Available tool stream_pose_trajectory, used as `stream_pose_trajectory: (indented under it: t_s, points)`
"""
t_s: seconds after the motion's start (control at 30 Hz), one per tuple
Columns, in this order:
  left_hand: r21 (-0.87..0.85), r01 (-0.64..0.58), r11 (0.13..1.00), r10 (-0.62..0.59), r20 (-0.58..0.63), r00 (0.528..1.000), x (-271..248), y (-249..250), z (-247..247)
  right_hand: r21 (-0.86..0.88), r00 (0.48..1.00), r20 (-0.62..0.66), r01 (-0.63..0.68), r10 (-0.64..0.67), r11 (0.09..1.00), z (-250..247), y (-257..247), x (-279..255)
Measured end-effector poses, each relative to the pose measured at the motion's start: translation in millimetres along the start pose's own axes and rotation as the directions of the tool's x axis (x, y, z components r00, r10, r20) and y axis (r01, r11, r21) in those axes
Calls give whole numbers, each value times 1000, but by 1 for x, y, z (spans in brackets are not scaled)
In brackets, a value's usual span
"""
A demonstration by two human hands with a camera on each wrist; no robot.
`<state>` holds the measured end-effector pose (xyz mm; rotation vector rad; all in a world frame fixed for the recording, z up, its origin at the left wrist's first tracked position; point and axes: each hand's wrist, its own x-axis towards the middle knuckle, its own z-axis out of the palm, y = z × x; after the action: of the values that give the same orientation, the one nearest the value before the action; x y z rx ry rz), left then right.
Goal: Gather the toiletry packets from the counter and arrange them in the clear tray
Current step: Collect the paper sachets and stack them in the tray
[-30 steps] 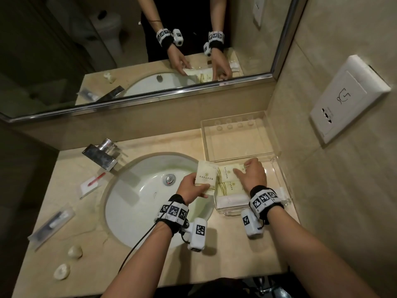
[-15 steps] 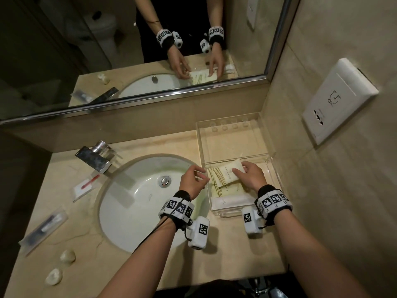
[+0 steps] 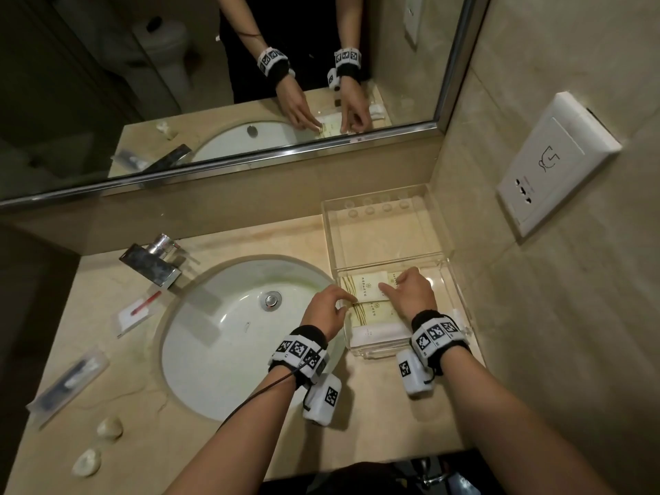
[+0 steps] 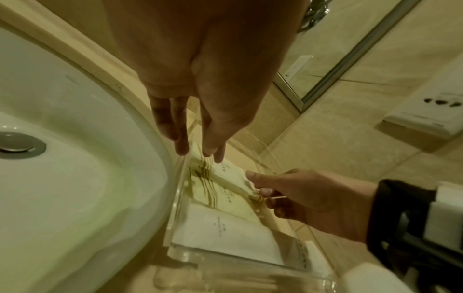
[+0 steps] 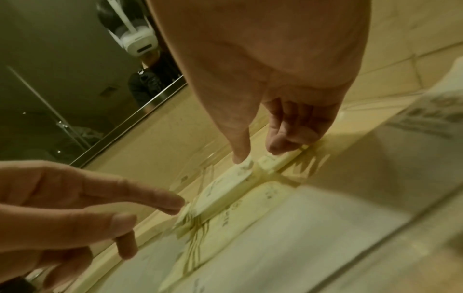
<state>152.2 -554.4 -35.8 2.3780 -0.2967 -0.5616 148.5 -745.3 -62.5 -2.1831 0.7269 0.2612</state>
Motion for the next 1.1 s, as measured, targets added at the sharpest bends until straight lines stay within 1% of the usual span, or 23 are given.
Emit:
stream_pose_trajectory:
  t_s: [0.07,0.17,0.23,0.33,0.4,0.47,0.53,0.63,0.67,0.73,0.77,0.8,0.87,0.93,1.0,1.1]
  points:
    - [79,-61,995,60,6,998,2,-2,3,-9,1000,-5,-31,31,999,-5,9,-2]
    - [242,-116,963,106,57,993,3,1,6,-61,997,48,-54,57,997,-8,21,-6]
    - [345,-145,927,115,104,988,3,3,7,-88,995,71,-57,64,995,-10,25,-9]
    - [442,-173,880,116,152,982,5,5,9,-122,992,106,-51,64,991,-9,26,-9]
    - [521,-199,830,124,175,977,6,7,11,-99,990,126,-49,62,994,-7,25,-7]
    - [592,-223,775,127,199,972,7,10,12,-68,992,119,-43,51,997,-6,25,-7]
    - [643,-217,734,112,200,973,8,13,11,-35,994,108,-26,29,999,-6,27,-7]
    - [672,-169,721,67,175,982,7,16,13,15,994,110,-21,20,1000,-6,29,-6]
    - [676,-164,719,75,160,984,7,17,15,29,994,111,-26,22,999,-5,30,-6]
    - [671,-208,712,152,141,978,8,20,17,46,994,109,-27,22,999,-5,30,-5]
    - [662,-255,705,196,164,967,10,21,18,45,994,106,-23,18,999,-5,31,-4]
    - [653,-310,690,227,212,951,12,21,18,41,994,104,-17,13,999,-5,31,-4]
    - [634,-387,669,238,311,920,15,20,18,28,995,104,-8,5,1000,-5,32,-3]
    - [605,-406,685,233,346,909,17,18,16,27,994,108,-4,1,1000,-5,32,-3]
    - [586,-413,697,239,352,905,19,17,15,40,994,109,-5,1,999,-5,33,-3]
    - [562,-383,733,224,331,916,19,14,15,51,993,116,-5,-1,999,-4,34,-3]
